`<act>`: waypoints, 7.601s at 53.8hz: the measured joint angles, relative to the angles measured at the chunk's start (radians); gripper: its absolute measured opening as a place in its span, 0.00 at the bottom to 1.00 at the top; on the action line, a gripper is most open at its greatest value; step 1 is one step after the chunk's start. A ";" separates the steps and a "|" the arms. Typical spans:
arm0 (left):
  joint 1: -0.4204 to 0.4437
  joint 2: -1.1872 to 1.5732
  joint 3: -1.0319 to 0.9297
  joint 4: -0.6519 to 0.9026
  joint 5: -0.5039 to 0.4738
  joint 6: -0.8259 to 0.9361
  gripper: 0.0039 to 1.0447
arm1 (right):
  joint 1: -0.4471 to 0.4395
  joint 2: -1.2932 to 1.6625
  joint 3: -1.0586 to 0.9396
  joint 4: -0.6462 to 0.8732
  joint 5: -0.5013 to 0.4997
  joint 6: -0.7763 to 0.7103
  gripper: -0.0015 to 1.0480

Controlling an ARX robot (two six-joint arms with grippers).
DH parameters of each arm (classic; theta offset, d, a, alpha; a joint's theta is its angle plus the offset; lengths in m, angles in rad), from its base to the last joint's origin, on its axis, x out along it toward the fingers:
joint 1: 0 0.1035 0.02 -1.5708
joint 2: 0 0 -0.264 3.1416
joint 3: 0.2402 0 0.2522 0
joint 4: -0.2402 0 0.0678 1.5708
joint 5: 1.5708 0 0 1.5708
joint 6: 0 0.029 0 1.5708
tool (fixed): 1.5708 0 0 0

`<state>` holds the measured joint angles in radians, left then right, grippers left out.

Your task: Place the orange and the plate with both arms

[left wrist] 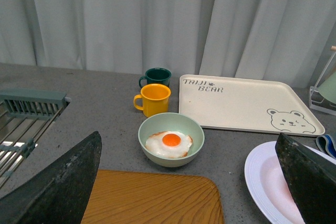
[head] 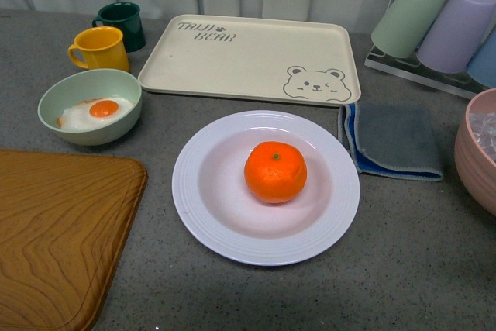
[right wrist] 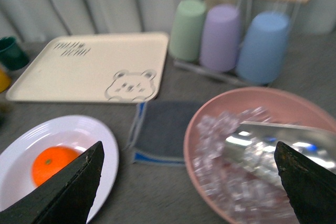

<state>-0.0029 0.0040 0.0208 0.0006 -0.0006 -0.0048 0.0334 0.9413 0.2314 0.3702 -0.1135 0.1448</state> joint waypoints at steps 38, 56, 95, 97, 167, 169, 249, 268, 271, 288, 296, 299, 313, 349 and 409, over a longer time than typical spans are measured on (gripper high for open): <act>0.000 0.000 0.000 0.000 0.000 0.000 0.94 | 0.037 0.746 0.280 -0.052 -0.497 0.408 0.91; 0.000 0.000 0.000 0.000 0.000 0.000 0.94 | 0.069 0.978 0.410 -0.037 -0.523 0.425 0.91; 0.000 0.000 0.000 0.000 0.000 0.000 0.94 | 0.139 1.200 0.623 0.049 -0.543 0.661 0.91; 0.000 0.000 0.000 0.000 0.000 0.000 0.94 | 0.140 1.206 0.626 0.060 -0.546 0.677 0.91; 0.000 0.000 0.000 0.000 0.000 0.000 0.94 | 0.162 1.267 0.687 0.014 -0.547 0.763 0.04; 0.000 0.000 0.000 0.000 0.000 0.000 0.94 | 0.164 1.263 0.679 0.031 -0.542 0.760 0.04; 0.000 0.000 0.000 0.000 0.000 0.000 0.94 | 0.154 1.707 1.646 -0.148 -0.379 0.972 0.03; 0.000 0.000 0.000 0.000 0.000 0.000 0.94 | 0.184 1.835 1.889 -0.328 -0.340 0.927 0.35; 0.000 0.000 0.000 0.000 0.000 0.000 0.94 | 0.182 1.814 1.853 -0.315 -0.323 0.921 0.46; 0.000 0.000 0.000 0.000 0.000 0.000 0.94 | 0.179 1.654 1.651 -0.330 -0.146 0.708 0.91; 0.000 0.000 0.000 0.000 0.000 0.000 0.94 | 0.198 1.584 1.578 -0.334 -0.015 0.464 0.90; 0.000 0.000 0.000 0.000 0.000 0.000 0.94 | 0.204 1.556 1.540 -0.301 0.013 0.390 0.91; 0.000 0.000 0.000 0.000 0.000 0.000 0.94 | 0.185 1.320 0.943 0.661 0.315 -0.076 0.55; 0.000 0.000 0.000 0.000 0.000 0.000 0.94 | 0.051 0.677 0.098 0.905 0.201 -0.144 0.01; 0.000 0.000 0.000 0.000 0.000 0.000 0.94 | -0.032 -0.248 -0.221 0.301 0.115 -0.144 0.01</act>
<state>-0.0025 0.0040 0.0208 0.0006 -0.0006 -0.0048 0.0013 0.6937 0.0101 0.6716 0.0013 0.0006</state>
